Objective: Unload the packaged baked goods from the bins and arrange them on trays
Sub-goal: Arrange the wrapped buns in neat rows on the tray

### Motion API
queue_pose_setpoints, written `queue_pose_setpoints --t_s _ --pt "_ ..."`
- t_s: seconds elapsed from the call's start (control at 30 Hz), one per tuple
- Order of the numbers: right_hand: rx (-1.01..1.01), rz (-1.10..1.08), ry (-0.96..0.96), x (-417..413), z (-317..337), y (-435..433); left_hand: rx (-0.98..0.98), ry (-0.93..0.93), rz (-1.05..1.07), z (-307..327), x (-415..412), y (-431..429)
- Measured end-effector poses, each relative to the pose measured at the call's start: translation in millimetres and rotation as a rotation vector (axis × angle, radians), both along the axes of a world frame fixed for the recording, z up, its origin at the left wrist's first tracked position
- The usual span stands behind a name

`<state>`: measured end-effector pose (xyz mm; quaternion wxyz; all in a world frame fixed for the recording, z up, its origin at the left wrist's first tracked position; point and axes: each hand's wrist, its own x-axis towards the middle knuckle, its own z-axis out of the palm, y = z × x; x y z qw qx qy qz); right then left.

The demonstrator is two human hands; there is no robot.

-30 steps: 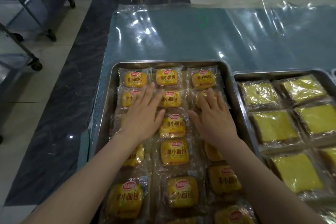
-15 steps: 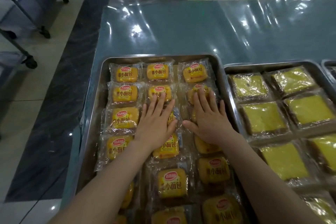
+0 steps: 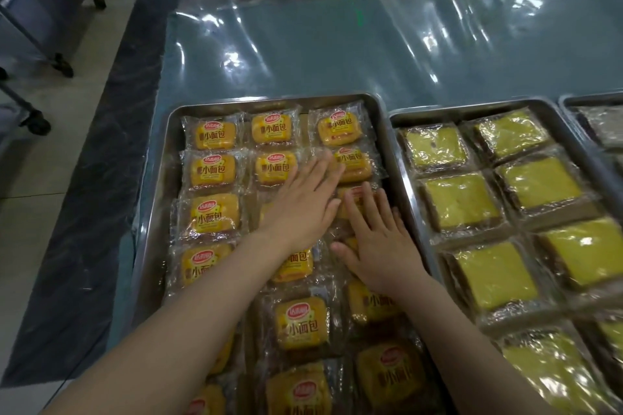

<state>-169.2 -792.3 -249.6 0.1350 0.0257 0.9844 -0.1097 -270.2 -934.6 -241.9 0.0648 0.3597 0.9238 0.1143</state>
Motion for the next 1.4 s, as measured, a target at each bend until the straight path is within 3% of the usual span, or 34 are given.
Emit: queue_pose_setpoints --t_s 0.13,0.43,0.83,1.1,1.4 --pt "0.005 0.001 0.007 3.6 -2.4 -0.9 -0.053 -0.084 -0.072 -13.2 1.0 25.9" --pt "0.020 0.004 0.051 3.9 -3.7 -1.9 -0.117 0.015 -0.046 -21.3 5.5 16.0" --pt "-0.007 -0.056 0.133 26.6 6.6 -1.8 -0.110 -0.063 0.057 0.4 100.1 -45.9" --pt "0.027 0.073 0.077 90.0 -1.4 -12.6 -0.145 -0.092 0.120 -6.5 150.1 -63.8" --pt "0.032 0.107 -0.006 79.3 5.9 -10.1 -0.196 -0.082 0.102 -11.1 156.7 -64.1"
